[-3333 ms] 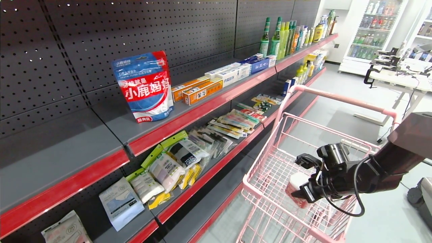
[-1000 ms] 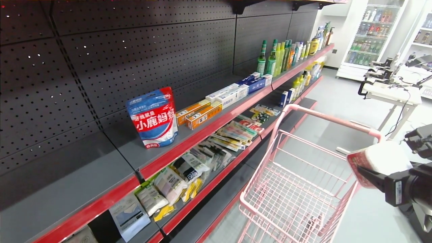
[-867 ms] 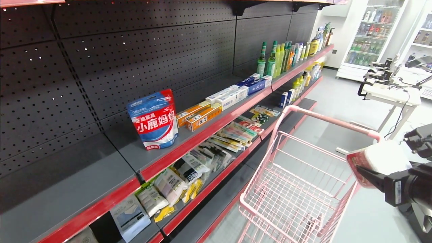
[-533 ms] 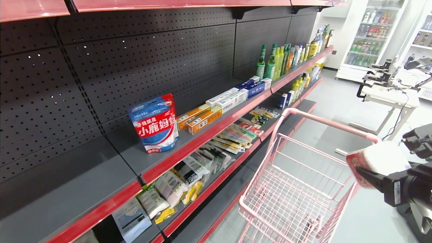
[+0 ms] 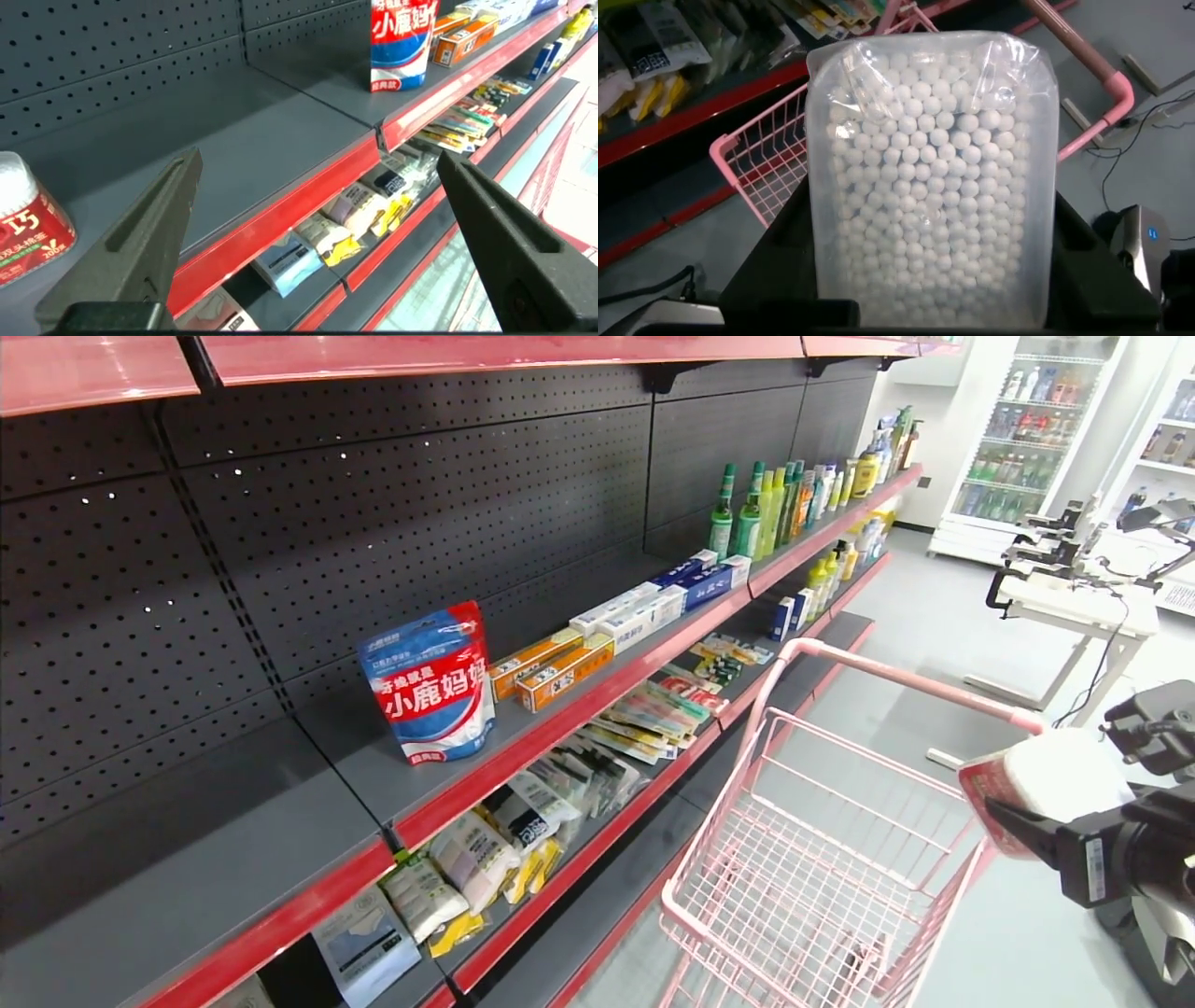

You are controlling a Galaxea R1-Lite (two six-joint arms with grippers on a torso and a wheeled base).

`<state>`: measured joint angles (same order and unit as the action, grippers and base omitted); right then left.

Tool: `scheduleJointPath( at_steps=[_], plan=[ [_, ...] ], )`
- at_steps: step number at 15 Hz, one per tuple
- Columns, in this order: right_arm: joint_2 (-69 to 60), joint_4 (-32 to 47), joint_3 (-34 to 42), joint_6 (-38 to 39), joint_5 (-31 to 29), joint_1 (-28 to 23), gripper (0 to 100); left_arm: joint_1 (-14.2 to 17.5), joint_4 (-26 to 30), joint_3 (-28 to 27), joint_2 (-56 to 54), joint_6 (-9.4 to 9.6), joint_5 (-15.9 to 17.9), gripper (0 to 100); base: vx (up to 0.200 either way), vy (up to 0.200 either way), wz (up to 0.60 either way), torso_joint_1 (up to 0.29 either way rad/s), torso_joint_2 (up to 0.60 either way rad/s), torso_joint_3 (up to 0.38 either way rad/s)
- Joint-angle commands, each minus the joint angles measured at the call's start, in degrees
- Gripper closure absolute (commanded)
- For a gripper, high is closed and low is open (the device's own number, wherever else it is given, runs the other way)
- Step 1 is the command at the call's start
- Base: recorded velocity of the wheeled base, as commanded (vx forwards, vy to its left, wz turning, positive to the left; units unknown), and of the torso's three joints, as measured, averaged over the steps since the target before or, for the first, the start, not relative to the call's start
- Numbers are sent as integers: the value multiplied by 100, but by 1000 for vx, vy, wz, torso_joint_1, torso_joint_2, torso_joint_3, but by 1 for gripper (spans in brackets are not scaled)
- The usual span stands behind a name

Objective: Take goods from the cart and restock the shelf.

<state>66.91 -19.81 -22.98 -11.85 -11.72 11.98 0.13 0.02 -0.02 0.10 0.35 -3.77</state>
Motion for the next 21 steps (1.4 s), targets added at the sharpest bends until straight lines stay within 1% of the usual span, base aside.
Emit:
scheduleJointPath(
  at_steps=[1, 7, 15, 21],
  plan=[
    [23, -5, 30, -10, -6, -47, 100, 4, -2, 2, 8, 0, -1, 0, 0, 0, 600, 2, -2, 2],
    [23, -5, 57, -142, 64, -65, 100, 4, -2, 2, 8, 0, -1, 0, 0, 0, 600, 3, 3, 2],
    [-82, -5, 118, -133, 82, -56, 100, 4, -2, 2, 8, 0, -1, 0, 0, 0, 600, 2, 0, 2],
    [-565, 3, 531, -204, 82, -65, 100, 4, -2, 2, 8, 9, -1, 0, 0, 0, 600, 1, 2, 4]
  ],
)
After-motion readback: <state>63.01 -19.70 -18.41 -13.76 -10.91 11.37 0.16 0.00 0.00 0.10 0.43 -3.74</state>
